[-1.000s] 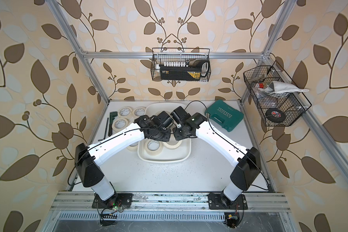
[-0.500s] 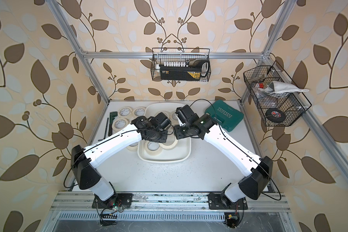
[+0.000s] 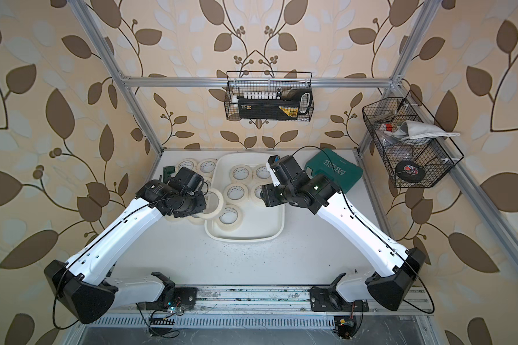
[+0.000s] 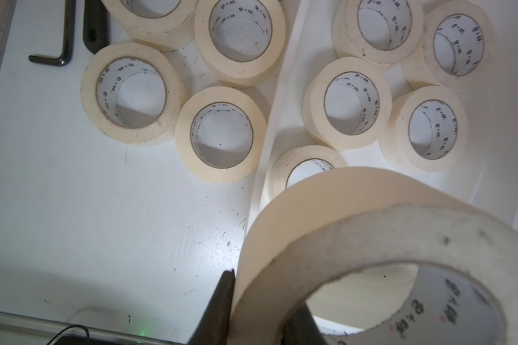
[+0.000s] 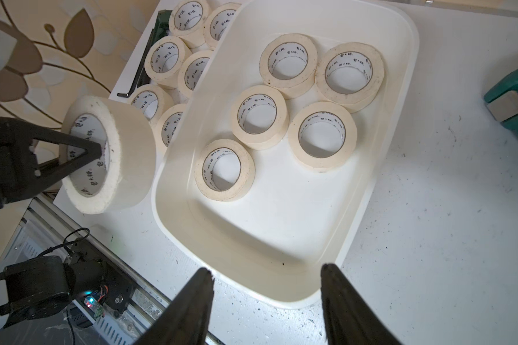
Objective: Take out the art tape in the storage box
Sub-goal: Place the art tape at the center of the board.
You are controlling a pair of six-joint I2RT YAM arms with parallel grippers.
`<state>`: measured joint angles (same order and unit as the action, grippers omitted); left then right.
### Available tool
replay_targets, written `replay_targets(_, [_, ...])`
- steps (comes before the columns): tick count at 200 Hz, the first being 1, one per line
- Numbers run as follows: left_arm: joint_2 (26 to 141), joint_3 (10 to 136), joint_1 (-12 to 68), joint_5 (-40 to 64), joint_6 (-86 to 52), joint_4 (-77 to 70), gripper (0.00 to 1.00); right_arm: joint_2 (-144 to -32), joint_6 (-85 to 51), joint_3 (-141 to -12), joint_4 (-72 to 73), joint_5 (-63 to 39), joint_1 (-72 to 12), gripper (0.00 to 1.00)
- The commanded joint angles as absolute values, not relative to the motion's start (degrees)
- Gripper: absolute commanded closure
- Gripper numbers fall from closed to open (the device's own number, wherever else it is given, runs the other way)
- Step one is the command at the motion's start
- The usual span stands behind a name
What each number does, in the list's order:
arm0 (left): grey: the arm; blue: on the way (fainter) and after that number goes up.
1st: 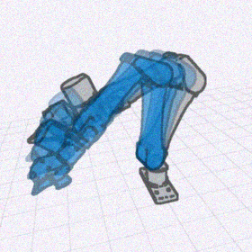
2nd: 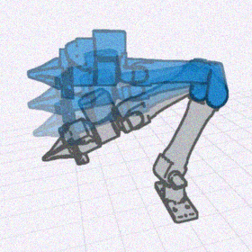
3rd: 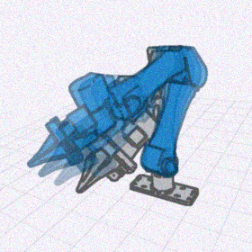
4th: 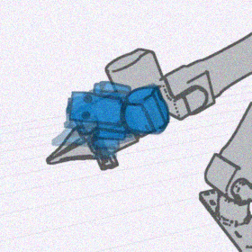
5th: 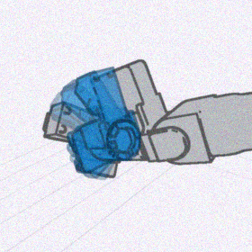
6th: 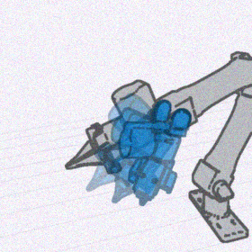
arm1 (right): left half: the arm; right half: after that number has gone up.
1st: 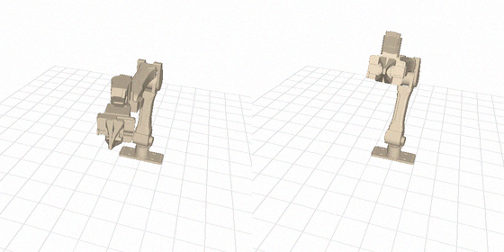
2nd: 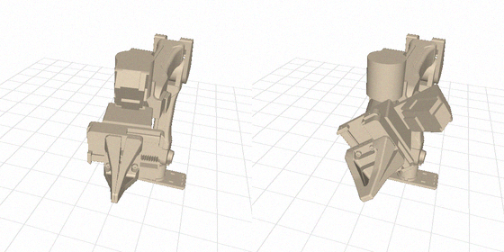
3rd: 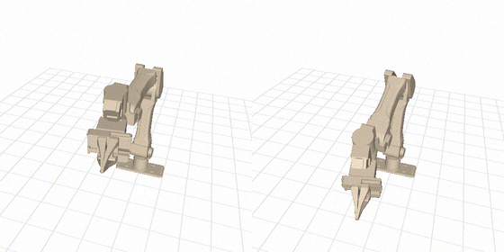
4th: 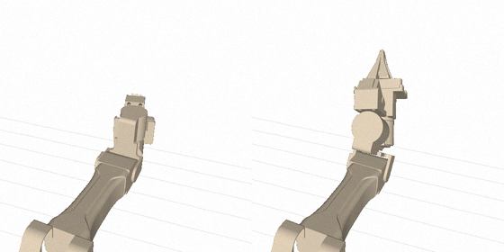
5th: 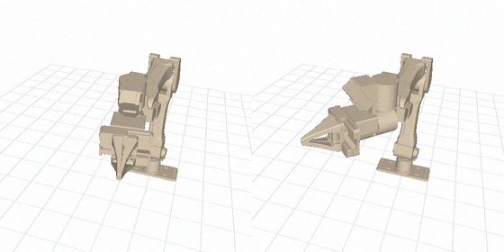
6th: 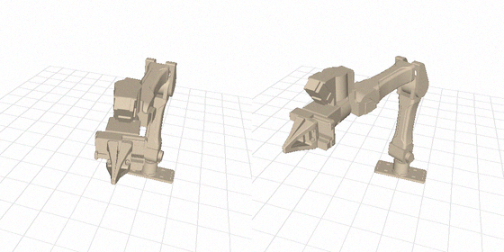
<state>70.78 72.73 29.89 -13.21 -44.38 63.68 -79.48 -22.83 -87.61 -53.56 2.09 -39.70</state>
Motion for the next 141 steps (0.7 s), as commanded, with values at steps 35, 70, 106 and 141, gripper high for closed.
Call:
replay_targets(35, [64.83, 67.69, 25.23, -10.42, -50.34, 68.39, 1.00, -80.06, -22.23, -85.87, -52.62, -0.07, -38.24, 0.41])
replay_targets(70, [62.96, 63.78, 23.02, -13.82, -55.30, 72.40, 1.00, -80.51, -21.96, -85.71, -52.50, -0.48, -37.83, 0.41])
replay_targets(106, [60.04, 57.14, 17.56, -13.99, -60.51, 72.75, 1.00, -80.42, -21.84, -84.84, -52.14, -0.65, -37.17, 0.41])
replay_targets(141, [57.48, 49.83, 11.75, -12.08, -63.89, 68.68, 1.00, -80.60, -21.84, -84.30, -52.08, -1.25, -36.72, 0.41])
